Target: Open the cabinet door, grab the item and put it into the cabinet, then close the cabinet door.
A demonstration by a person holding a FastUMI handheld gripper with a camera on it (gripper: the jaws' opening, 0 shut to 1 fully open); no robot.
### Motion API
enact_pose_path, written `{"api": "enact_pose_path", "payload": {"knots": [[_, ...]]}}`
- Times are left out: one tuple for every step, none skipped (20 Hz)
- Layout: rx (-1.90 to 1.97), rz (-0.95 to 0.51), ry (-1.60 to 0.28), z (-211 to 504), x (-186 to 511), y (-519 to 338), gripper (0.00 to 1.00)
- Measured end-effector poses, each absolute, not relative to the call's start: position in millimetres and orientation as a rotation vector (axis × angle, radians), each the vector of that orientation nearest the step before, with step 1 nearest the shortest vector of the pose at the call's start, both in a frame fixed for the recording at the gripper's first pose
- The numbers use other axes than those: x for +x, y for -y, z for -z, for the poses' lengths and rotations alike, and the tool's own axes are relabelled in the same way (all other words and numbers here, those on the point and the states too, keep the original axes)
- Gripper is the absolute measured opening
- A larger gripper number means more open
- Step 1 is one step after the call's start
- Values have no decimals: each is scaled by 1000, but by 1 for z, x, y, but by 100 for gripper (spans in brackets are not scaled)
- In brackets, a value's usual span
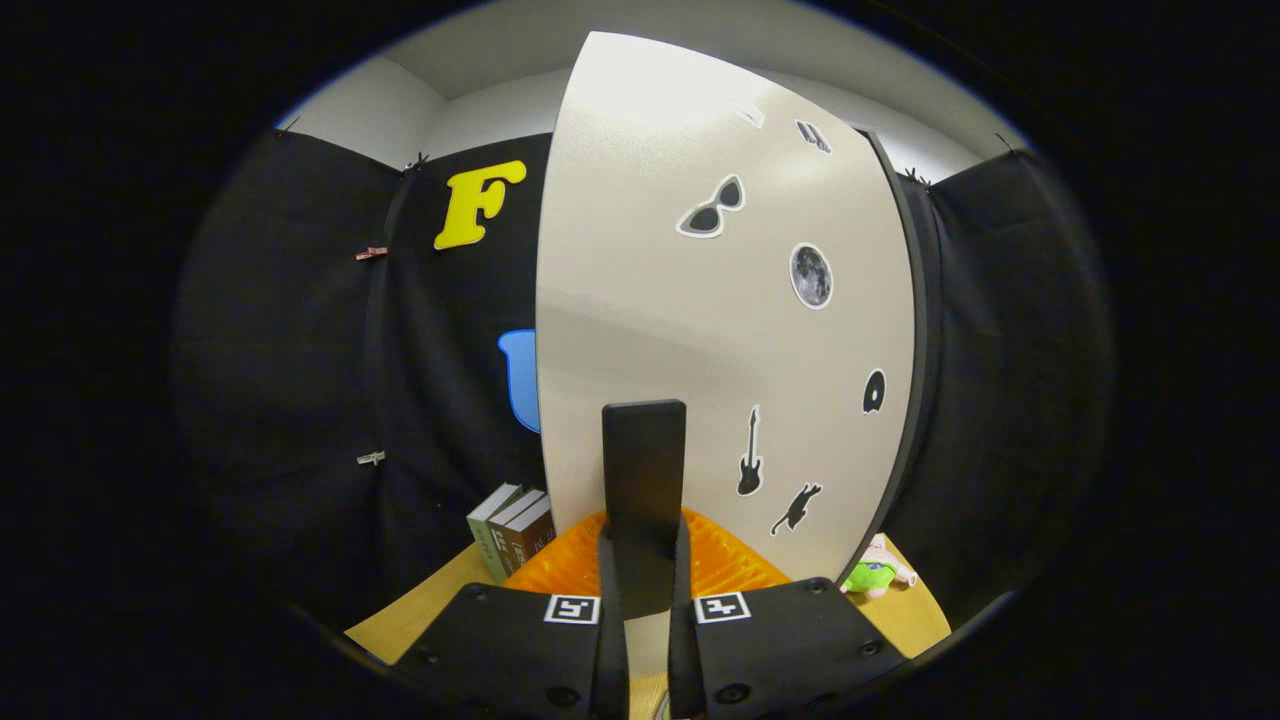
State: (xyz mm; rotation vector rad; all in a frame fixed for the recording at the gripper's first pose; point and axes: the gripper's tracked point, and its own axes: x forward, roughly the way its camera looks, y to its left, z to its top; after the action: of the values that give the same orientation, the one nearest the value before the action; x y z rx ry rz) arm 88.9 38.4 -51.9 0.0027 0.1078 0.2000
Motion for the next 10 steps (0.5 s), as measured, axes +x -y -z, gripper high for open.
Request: {"api": "enact_pose_path", "payload": {"knots": [[6,-201,-111,52,84,-34,19],[10,-198,-109,51,79,-29,19],[8,-190,-105,51,77,-23,19],[6,-182,-99,50,74,-18,19],[7,-172,-97,50,70,-13,19],[7,-163,-96,49,66,-8,19],[2,-156,-93,48,64,-4,19],[-4,-150,-94,48,61,1,19],[-3,-143,-96,48,59,5,19],[1,-134,-98,48,58,10,19]]}}
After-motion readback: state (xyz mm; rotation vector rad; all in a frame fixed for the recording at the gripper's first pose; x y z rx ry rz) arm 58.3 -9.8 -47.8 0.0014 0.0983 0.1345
